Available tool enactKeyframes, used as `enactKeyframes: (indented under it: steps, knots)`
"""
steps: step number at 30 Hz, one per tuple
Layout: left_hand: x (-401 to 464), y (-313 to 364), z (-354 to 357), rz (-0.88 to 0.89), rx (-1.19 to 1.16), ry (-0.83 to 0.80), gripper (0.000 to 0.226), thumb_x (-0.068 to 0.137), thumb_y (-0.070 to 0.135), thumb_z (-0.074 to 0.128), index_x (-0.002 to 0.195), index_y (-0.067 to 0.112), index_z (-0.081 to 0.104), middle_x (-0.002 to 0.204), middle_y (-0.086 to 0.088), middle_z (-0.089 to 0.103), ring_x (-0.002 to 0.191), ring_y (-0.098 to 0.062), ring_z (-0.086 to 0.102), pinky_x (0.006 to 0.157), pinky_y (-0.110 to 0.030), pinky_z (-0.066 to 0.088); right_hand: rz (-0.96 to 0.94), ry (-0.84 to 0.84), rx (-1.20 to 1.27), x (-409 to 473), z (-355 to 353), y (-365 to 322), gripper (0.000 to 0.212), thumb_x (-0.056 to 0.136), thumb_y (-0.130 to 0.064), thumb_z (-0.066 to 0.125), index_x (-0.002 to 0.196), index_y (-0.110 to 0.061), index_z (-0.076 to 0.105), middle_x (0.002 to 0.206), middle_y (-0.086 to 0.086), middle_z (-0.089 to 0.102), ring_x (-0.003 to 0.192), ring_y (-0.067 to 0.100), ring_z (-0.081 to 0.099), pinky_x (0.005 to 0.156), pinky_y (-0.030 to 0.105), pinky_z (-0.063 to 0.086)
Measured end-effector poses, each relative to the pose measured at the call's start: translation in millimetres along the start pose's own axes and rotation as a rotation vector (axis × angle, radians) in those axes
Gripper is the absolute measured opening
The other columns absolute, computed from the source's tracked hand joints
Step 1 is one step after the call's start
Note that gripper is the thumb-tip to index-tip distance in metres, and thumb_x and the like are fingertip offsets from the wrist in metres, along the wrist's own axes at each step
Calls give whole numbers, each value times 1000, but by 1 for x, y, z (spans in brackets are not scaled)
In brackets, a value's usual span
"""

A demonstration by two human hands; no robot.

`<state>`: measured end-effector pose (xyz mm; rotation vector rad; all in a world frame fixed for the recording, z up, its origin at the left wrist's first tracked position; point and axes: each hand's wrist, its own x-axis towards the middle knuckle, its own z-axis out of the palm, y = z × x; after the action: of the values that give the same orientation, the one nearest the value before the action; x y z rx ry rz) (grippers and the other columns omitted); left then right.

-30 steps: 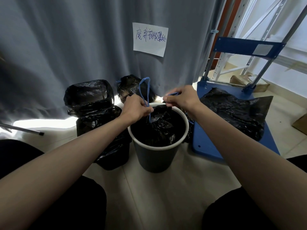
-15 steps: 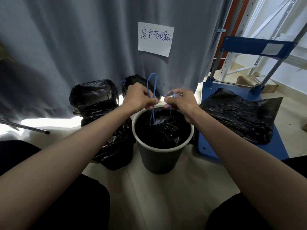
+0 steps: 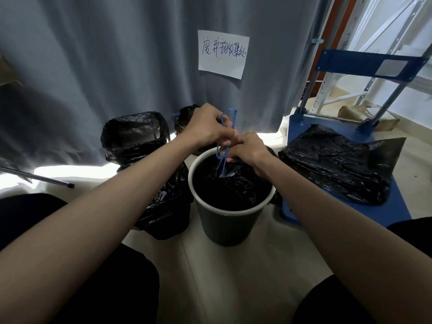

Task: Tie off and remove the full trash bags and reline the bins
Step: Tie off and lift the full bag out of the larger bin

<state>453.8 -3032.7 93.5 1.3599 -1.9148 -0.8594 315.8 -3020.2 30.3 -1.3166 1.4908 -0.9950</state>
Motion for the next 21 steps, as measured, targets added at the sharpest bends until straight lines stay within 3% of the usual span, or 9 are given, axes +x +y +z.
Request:
enactKeyframes:
  steps: [3,5,7,11,16,21]
  knots:
    - [2,-1,1,-21,-55,16,17,71,2,75,78,-12,69,75,-16,74,68,-28,73,74,-42,61,-14,-76,-18,-2,-3,-1,12,79,9,69,89,6,74,77,10,72,65,17,66,65,22,57]
    - [4,-3,2,-46,-83,35,18,71,-1,74,79,-15,66,76,-13,75,63,-24,72,73,-43,62,-19,-138,-15,-5,-5,-2,13,80,5,67,78,-3,77,71,5,72,63,12,65,64,18,55]
    - [5,-5,4,-60,-102,49,14,70,-3,72,75,-14,65,75,-10,75,59,-20,70,72,-41,62,-14,-161,-10,-7,-8,-3,14,80,-5,68,71,-10,78,72,7,73,65,10,63,68,20,54]
    - [7,-10,7,-49,-116,48,17,71,0,77,77,-12,67,81,-13,75,57,-15,67,71,-33,62,-17,-150,27,-8,-12,0,19,86,-14,65,84,1,77,86,17,74,69,15,59,72,25,53]
    - [8,-19,3,-18,51,-78,22,66,26,88,84,16,80,60,9,68,53,3,56,64,-18,49,19,-119,57,-9,-17,4,19,92,-15,62,86,-2,76,84,10,74,57,8,57,58,16,49]
    - [1,-22,1,-11,159,-120,11,66,16,86,76,18,80,66,2,73,55,3,56,64,-24,53,51,-89,65,-8,-16,5,20,93,-16,61,85,-6,77,84,9,75,59,9,61,59,17,51]
